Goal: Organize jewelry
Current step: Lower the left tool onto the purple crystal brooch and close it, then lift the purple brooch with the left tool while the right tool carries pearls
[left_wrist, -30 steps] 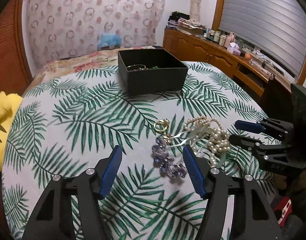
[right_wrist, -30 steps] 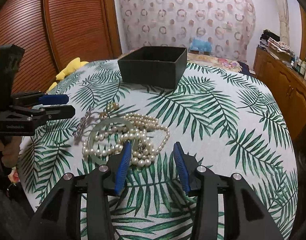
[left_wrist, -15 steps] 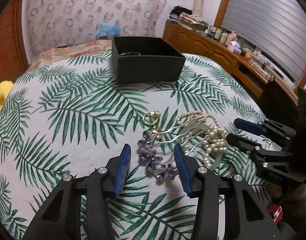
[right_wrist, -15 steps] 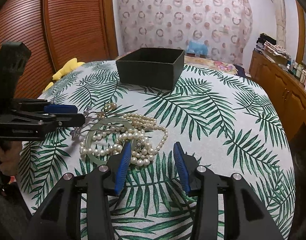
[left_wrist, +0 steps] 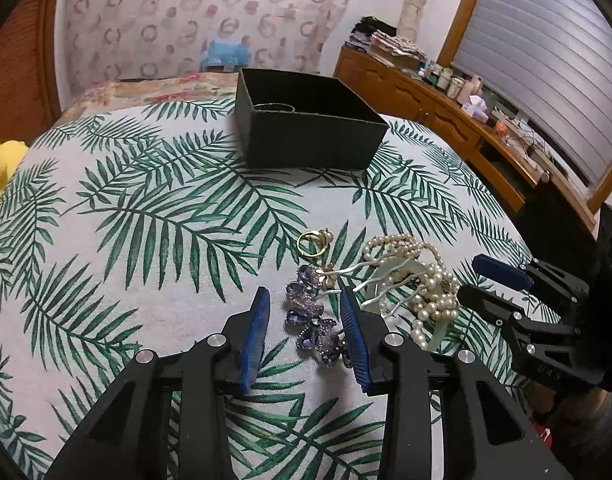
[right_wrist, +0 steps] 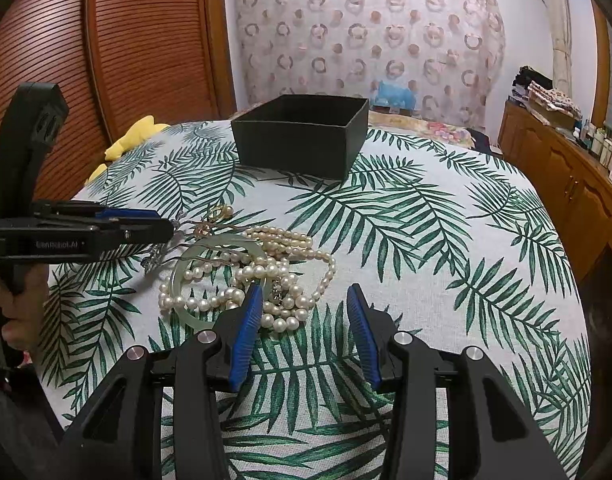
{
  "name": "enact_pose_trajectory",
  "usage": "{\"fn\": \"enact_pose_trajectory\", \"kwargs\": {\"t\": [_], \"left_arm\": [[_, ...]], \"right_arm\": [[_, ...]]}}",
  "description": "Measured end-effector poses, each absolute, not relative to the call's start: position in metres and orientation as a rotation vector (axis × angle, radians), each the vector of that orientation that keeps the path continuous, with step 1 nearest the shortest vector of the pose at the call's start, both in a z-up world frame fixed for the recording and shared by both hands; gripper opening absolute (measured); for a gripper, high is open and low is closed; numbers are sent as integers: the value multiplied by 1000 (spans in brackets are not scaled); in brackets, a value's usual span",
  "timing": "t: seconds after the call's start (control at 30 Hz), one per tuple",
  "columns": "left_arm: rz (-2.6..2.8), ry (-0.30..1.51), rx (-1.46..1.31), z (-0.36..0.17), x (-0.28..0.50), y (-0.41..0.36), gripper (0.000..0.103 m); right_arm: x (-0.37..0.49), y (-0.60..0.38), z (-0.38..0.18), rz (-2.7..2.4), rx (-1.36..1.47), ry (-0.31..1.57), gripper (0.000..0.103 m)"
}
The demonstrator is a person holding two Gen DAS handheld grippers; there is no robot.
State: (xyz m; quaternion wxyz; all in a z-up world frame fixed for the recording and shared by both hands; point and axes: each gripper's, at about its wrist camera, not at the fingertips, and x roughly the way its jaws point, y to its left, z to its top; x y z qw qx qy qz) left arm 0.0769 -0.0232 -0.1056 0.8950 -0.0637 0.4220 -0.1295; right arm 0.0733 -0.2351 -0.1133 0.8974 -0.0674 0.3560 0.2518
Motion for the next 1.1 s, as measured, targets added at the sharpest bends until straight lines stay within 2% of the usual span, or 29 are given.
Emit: {"fn": "enact_pose_trajectory", "kwargs": {"t": [0.37, 1.03, 1.1], "left_arm": [[-295, 898, -96, -111, 80, -31, 24], [-203, 735, -54, -78, 50, -10, 23], [-203, 730, -56, -76, 49, -8, 23]], "right_arm": [[73, -235, -115, 517, -154, 737, 46], [90, -236, -106, 527, -181, 759, 46], [98, -235, -107, 541, -191, 775, 37]]}}
